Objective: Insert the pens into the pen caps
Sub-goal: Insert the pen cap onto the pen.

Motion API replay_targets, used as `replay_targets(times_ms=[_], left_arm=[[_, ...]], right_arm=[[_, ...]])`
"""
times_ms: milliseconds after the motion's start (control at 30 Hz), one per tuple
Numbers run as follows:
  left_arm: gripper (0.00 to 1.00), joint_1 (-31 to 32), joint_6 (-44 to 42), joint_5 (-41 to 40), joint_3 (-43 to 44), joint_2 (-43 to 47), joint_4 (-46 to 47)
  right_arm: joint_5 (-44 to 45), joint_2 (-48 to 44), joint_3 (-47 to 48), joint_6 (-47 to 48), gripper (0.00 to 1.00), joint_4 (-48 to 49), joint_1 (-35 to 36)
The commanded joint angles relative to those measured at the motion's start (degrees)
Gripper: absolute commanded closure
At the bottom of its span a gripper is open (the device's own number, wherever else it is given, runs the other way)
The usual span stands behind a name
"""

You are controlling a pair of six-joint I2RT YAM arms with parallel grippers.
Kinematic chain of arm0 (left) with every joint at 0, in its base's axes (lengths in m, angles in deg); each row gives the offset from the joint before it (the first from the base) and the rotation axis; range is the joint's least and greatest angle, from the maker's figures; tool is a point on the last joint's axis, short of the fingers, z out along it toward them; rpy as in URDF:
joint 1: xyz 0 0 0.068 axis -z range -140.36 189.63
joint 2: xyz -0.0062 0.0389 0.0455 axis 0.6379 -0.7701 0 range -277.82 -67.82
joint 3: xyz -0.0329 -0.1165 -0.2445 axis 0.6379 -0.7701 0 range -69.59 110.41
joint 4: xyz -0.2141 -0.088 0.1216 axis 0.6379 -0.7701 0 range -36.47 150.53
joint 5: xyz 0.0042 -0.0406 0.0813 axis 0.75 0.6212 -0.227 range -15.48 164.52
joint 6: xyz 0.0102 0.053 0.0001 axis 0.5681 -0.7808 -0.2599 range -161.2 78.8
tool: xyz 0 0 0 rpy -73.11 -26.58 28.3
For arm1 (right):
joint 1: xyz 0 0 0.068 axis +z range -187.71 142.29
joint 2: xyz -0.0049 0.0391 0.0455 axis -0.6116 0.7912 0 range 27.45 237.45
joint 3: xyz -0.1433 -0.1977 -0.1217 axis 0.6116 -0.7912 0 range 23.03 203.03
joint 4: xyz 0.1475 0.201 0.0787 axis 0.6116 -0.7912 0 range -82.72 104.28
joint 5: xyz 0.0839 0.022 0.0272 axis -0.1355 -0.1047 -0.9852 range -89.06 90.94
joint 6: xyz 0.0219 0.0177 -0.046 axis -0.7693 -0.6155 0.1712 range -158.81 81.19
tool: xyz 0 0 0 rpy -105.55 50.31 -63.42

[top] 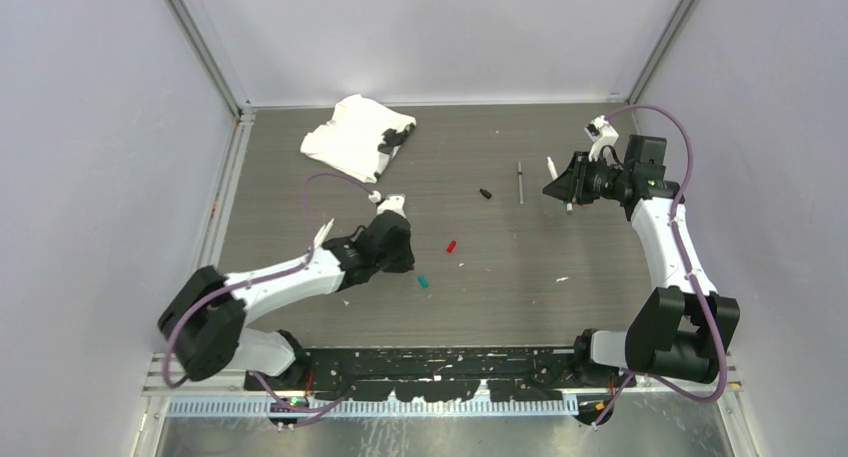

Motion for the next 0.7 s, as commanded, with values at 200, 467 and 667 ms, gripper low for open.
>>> replay_targets(times_ms=[200, 467, 667], left_arm=[[0.21, -1.15, 5.98, 5.83, -12.4, 22.47, 13.37], [0.32, -2.41, 24.07, 3.06, -10.87, 22.35, 1.93], [0.61, 1.12, 32.73, -3.34, 3.11, 9.45, -19.98]], right_arm=[[-1.86, -2.54, -0.02, -0.22, 0.99, 1.48, -0.18], [-2.17, -2.98, -0.24, -0.49, 0.99, 1.84, -0.18], [-2.34, -3.18, -0.3, -0.67, 0.99, 1.95, -0.18]])
